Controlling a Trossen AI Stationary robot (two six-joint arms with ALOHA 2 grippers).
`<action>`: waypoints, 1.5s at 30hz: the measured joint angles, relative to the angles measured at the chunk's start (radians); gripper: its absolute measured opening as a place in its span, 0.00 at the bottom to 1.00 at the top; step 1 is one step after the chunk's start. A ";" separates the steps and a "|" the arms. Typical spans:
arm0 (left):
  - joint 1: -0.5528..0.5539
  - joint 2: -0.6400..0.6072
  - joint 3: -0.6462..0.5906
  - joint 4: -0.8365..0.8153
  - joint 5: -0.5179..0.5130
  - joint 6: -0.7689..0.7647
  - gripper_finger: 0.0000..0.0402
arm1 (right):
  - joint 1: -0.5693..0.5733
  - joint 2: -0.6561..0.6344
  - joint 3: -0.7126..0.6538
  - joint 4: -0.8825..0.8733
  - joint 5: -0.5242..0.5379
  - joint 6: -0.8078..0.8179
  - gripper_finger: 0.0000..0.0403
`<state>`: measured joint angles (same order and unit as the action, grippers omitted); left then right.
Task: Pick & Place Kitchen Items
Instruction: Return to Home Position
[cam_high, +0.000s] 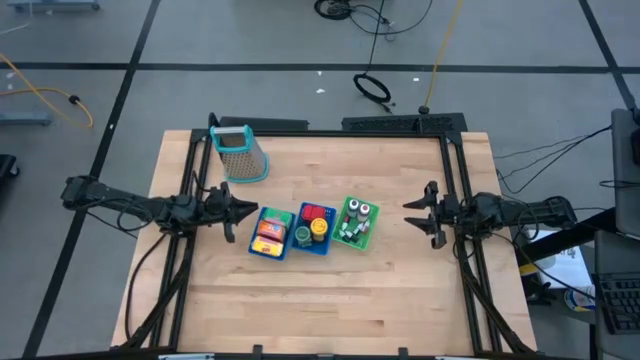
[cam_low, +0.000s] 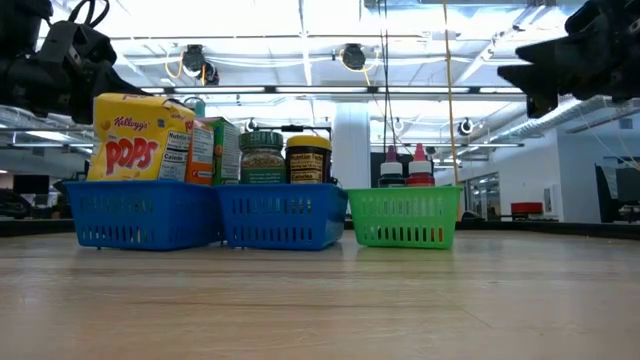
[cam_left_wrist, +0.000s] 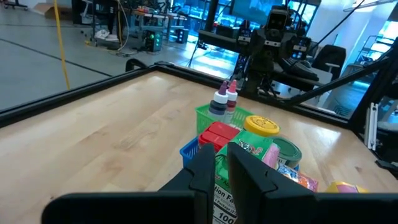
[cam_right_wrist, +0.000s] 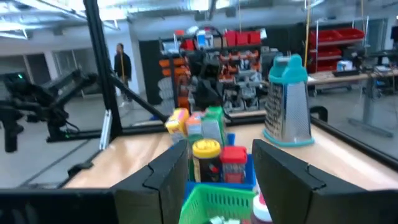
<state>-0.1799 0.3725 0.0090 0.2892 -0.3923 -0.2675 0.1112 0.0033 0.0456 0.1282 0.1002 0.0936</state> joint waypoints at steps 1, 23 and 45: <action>0.000 0.000 0.000 -0.002 0.000 0.002 0.10 | 0.000 -0.001 0.000 0.003 0.000 0.000 0.42; 0.000 0.000 0.000 0.000 -0.001 0.002 0.10 | 0.000 0.004 0.000 -0.005 0.002 -0.001 0.42; 0.000 0.000 0.000 0.000 -0.001 0.002 0.10 | 0.000 0.004 0.000 -0.005 0.003 -0.001 0.42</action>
